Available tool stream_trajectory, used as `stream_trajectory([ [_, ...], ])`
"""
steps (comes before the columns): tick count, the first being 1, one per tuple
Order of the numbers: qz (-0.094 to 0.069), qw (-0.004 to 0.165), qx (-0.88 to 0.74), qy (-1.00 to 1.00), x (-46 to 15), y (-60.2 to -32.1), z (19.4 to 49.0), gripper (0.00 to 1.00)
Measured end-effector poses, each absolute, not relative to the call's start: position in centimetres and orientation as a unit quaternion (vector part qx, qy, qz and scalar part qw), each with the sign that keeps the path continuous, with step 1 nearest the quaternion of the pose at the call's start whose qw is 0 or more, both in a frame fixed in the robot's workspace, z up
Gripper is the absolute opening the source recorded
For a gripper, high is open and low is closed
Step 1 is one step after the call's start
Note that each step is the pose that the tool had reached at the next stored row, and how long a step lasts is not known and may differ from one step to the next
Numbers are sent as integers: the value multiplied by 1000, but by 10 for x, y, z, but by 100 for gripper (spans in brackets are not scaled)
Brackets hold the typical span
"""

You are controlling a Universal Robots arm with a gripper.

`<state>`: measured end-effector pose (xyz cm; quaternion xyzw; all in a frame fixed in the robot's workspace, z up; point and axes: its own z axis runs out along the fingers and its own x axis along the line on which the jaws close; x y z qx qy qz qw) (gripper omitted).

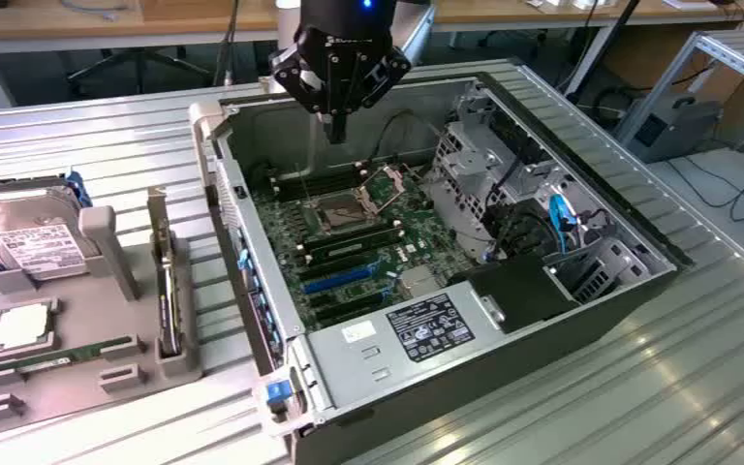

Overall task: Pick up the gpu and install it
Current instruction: 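Reach for the gpu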

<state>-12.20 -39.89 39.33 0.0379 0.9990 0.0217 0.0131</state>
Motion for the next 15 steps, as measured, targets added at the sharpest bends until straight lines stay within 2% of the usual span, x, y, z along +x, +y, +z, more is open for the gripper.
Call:
stream_trajectory([
  [15, 22, 13, 38, 999, -130, -399, 393, 11],
])
